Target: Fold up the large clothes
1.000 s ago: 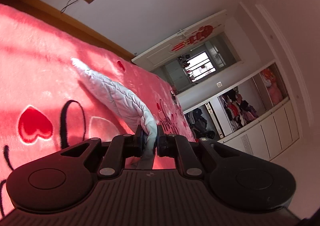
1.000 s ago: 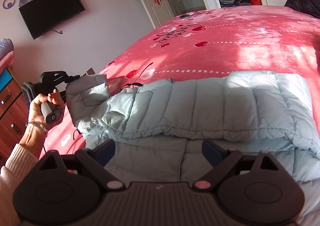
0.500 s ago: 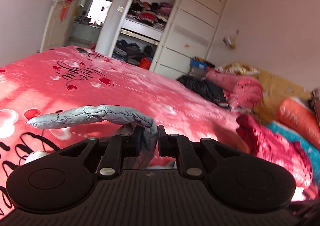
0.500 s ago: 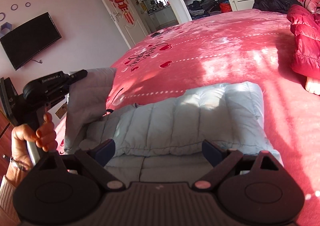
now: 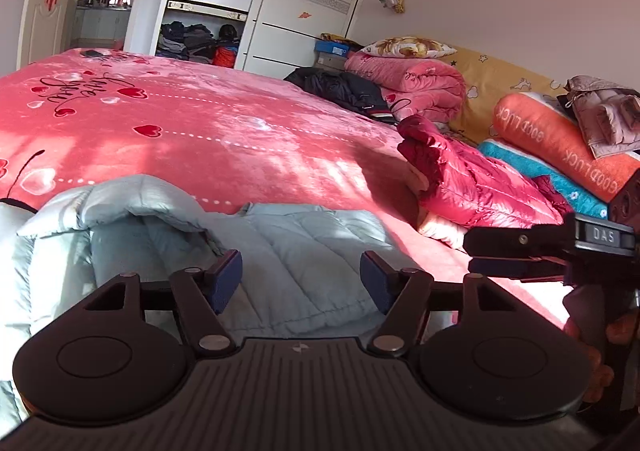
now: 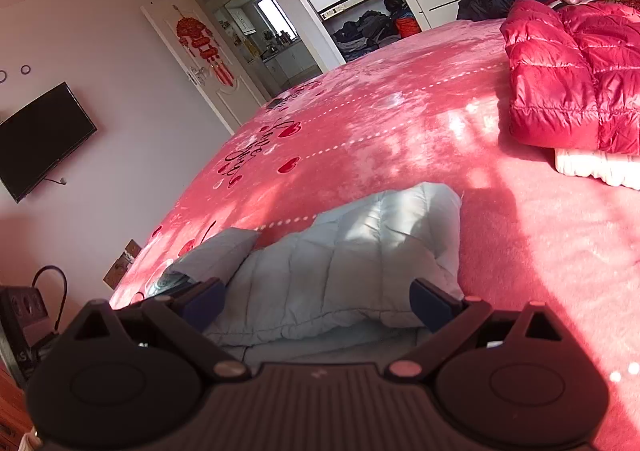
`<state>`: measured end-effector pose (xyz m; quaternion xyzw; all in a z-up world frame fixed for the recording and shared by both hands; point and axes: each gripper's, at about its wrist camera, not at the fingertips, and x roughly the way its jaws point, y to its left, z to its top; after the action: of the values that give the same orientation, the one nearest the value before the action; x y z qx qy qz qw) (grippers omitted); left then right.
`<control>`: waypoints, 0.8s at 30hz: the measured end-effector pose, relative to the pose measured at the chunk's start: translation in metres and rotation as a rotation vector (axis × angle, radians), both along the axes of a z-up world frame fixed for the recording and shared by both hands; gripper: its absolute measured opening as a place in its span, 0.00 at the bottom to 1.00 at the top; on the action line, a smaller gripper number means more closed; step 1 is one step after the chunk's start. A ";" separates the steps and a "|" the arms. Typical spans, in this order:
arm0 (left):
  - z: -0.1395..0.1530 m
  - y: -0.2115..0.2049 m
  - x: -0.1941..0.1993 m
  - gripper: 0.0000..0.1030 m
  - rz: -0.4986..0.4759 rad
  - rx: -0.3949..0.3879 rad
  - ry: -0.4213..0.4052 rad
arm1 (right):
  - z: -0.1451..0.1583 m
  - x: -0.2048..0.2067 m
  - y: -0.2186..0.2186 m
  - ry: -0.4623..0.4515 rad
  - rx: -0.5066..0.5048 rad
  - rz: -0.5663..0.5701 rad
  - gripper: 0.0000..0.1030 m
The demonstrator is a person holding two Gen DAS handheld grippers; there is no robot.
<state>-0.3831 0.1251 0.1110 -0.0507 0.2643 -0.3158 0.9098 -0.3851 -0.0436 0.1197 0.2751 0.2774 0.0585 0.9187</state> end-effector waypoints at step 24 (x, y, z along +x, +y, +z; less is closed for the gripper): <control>0.006 0.164 -0.016 0.82 0.626 -0.203 -0.012 | 0.041 0.062 0.134 -0.221 -0.519 0.459 0.96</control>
<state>-0.3993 0.2893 0.1171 -0.2180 0.1976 -0.0459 0.9546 -0.3229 0.0907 0.1605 -0.0448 0.2366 0.2203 0.9452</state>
